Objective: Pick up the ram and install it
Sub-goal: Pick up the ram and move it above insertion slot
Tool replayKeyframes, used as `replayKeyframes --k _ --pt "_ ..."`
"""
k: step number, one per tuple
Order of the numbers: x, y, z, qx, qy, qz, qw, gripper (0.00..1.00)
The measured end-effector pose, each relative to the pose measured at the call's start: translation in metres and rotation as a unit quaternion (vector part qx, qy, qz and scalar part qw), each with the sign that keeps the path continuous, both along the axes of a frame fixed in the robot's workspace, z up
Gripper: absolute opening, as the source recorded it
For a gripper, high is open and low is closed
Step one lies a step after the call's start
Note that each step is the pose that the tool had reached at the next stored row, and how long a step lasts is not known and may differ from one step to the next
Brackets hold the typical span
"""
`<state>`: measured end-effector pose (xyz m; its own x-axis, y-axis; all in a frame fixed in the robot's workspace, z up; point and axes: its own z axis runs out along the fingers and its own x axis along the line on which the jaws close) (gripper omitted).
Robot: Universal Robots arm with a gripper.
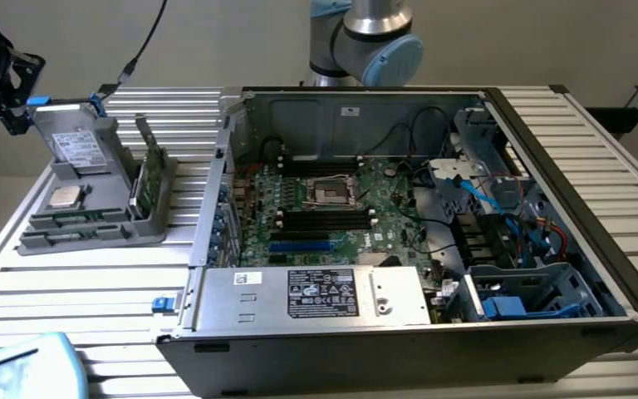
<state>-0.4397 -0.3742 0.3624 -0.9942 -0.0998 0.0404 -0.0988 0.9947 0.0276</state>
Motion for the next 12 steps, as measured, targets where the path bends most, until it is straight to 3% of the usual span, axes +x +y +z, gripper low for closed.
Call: replayKeyframes --k 4,9,12 --pt "0.0000 0.0000 0.0000 0.0000 0.0000 0.000 1.0000 0.11" --pt "0.0036 -0.0008 0.0005 0.0043 0.0000 0.014 0.9999 0.11" --pt "0.0047 -0.0009 0.0005 0.0049 0.0001 0.033 0.9994 0.11"
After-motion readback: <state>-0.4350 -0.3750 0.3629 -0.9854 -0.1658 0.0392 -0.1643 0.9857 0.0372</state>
